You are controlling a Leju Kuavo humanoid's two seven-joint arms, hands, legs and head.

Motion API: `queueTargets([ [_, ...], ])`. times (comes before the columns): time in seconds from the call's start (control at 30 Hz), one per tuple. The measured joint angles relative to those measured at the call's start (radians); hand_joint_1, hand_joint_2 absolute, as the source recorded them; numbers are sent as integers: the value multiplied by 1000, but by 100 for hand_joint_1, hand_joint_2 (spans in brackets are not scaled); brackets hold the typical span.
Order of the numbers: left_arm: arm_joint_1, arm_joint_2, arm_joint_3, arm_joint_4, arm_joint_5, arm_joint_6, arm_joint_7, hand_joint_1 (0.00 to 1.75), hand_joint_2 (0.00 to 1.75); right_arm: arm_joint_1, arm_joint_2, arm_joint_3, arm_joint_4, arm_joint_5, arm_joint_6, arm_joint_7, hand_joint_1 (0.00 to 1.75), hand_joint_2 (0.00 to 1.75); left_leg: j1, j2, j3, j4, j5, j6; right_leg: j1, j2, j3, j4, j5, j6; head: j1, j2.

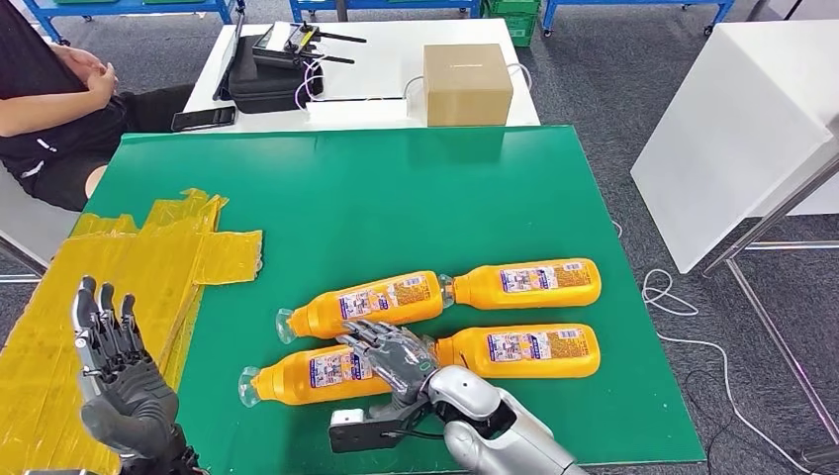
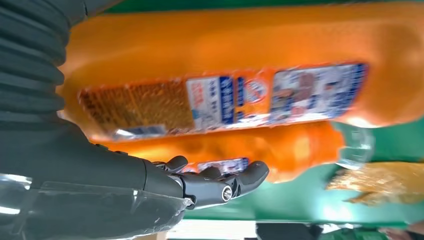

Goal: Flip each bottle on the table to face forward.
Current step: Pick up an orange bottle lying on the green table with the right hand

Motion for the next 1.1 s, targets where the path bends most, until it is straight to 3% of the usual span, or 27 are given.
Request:
queueTargets([
  [0.3,16,-10,28,-14,-4,-30,0,0,0,-52,-10,38,7,46,40,86,0,175,0,0,0,0,0,0,0,0,0,0,0,0,0,0],
  [0.37,18,-14,35,-14,-4,-42,0,0,0,-66,-11,50,20,69,55,111,9,175,0,0,0,0,0,0,0,0,0,0,0,0,0,0],
  [0.5,20,-23,55,-14,-5,-72,0,0,0,-104,-11,79,51,100,92,129,138,175,0,0,0,0,0,0,0,0,0,0,0,0,0,0],
  [0.53,20,-25,61,-14,-5,-80,0,0,0,-115,-11,87,59,101,106,128,144,175,0,0,0,0,0,0,0,0,0,0,0,0,0,0],
  [0.7,18,-36,86,-14,-5,-116,0,0,0,-166,-8,122,97,85,173,102,161,175,0,0,1,0,0,0,0,0,0,0,0,0,0,0],
  [1.1,-5,-52,108,-7,9,-163,0,0,0,-259,6,195,181,38,272,58,172,175,0,0,5,0,0,0,0,1,3,0,0,0,0,0],
])
